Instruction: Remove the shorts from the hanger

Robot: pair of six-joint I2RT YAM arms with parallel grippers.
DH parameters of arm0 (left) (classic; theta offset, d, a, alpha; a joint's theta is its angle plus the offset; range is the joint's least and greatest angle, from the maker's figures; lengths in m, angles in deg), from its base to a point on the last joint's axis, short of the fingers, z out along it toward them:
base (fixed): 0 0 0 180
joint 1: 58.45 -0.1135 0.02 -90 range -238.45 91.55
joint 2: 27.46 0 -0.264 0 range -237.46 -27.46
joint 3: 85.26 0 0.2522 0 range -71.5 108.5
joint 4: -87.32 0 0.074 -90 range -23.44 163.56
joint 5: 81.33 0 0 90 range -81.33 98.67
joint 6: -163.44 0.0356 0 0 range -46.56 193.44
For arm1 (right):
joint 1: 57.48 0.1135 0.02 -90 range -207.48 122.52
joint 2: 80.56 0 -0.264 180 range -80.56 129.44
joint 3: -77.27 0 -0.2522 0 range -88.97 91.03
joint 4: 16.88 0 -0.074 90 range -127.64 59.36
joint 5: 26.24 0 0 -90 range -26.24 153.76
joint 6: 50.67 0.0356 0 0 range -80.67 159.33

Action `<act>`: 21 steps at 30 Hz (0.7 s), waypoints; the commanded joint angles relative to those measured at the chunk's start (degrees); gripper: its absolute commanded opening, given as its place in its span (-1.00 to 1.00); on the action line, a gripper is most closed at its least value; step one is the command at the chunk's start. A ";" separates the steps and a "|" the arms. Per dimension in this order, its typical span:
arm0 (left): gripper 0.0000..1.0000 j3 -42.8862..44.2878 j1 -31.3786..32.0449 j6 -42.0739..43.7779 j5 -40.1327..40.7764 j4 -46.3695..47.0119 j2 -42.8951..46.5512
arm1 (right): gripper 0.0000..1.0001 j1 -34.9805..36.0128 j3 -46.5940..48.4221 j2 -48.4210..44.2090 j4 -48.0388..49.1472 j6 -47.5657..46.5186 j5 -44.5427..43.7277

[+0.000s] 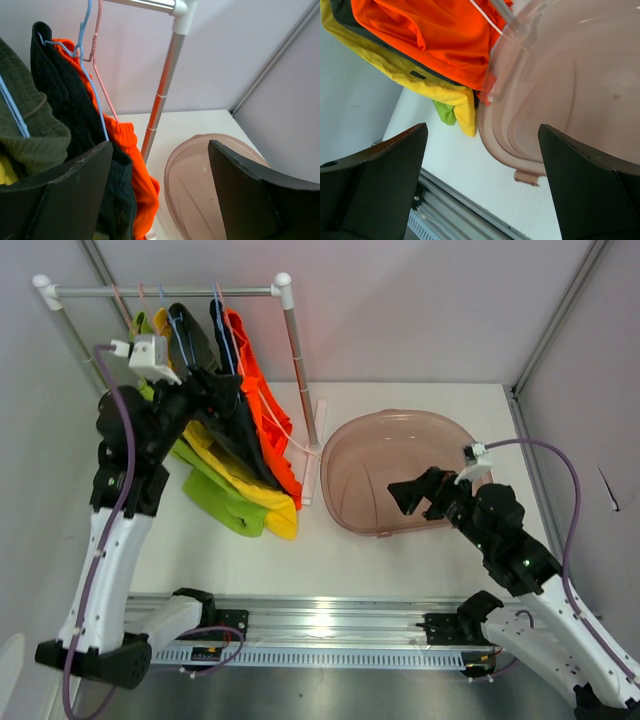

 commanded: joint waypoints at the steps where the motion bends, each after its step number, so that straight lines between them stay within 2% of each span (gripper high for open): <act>1: 0.60 7.81 0.77 -2.56 3.07 -1.30 -7.96 | 0.99 0.35 1.04 -5.37 -6.86 -0.43 -3.33; 2: 0.48 9.14 1.03 -3.09 3.77 -2.00 -9.72 | 0.99 0.44 1.47 -6.25 -8.53 -1.13 -3.77; 5: 0.35 14.15 2.96 -4.33 7.54 -4.29 -15.44 | 0.99 0.44 2.62 -9.76 -12.49 -2.19 -4.04; 9: 0.33 19.76 7.00 -4.16 14.14 -5.79 -20.54 | 0.99 0.35 2.27 -13.10 -14.34 -2.63 -3.51; 14: 0.31 26.01 8.59 -4.68 19.49 -10.44 -26.60 | 0.99 0.35 2.36 -14.34 -16.36 -4.12 -3.78; 21: 0.33 26.20 10.00 -3.89 24.51 -11.15 -25.91 | 0.99 0.35 1.83 -15.04 -17.60 -5.53 -4.48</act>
